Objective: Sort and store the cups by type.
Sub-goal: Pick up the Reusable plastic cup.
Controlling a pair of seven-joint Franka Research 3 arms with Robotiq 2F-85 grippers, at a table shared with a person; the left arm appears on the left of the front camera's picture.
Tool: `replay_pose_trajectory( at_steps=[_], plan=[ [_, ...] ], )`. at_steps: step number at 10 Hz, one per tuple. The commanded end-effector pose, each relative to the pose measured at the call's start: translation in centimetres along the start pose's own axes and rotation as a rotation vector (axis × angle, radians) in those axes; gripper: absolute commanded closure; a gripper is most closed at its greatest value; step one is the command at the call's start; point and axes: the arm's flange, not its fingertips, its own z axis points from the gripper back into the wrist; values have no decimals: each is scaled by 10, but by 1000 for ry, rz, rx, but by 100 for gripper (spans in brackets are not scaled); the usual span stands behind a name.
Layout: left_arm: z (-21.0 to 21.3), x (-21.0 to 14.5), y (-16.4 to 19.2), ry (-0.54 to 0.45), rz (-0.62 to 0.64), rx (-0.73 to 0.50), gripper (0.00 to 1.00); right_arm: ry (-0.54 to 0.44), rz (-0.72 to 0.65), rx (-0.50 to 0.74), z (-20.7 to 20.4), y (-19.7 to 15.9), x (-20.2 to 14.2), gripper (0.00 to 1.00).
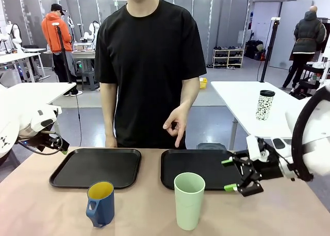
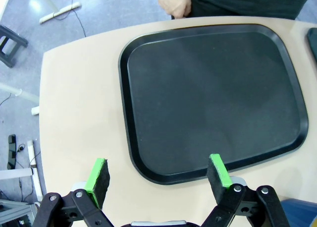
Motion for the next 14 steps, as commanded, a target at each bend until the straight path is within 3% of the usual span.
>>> replay_pose_trajectory(
  at_steps=[1, 6, 8, 9, 14],
  plan=[
    [0, 0, 1, -2, -4, -1, 0, -137, 49, -37, -28, 66, -83, 0],
    [0, 0, 1, -2, -4, -1, 0, -220, -5, 19, -33, 62, -88, 0],
    [0, 0, 1, -2, -4, -1, 0, -210, -34, 33, -35, 58, -88, 0],
    [0, 0, 1, -2, -4, -1, 0, -192, -75, 47, 5, 9, -6, 0],
    [0, 0, 1, -2, -4, -1, 0, -191, -80, 50, 4, 9, -8, 0]
  ],
)
